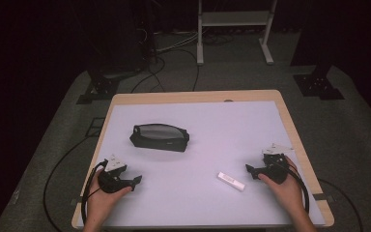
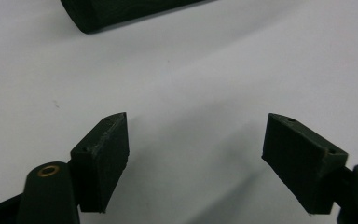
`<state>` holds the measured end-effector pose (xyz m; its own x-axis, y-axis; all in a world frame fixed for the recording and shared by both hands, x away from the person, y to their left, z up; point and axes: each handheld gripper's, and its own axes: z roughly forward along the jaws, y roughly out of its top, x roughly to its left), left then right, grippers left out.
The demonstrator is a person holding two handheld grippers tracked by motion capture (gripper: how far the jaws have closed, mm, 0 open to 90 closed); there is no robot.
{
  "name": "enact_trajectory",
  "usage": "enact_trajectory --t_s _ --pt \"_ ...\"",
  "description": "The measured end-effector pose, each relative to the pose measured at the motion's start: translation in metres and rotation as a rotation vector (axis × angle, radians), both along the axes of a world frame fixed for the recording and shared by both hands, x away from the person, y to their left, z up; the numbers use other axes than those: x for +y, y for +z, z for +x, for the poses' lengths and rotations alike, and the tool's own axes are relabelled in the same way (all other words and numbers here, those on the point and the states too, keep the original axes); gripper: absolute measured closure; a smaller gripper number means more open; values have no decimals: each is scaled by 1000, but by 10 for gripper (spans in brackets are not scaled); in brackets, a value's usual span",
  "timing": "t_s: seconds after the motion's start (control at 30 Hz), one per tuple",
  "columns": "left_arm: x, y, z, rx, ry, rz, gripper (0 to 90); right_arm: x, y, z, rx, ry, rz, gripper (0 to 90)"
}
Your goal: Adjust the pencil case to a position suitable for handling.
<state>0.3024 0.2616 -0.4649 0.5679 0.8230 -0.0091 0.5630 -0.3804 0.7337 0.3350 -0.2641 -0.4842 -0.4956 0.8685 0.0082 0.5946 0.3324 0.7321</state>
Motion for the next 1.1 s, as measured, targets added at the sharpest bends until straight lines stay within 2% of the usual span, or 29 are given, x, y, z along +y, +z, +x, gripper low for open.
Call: enact_trajectory --t_s 0.4,1.1 --pt "-2 26 18 -30 41 -18 247 0 0 0 0 1 0 107" --pt "-2 49 47 -32 82 -50 249 0 0 0 0 1 0 107"
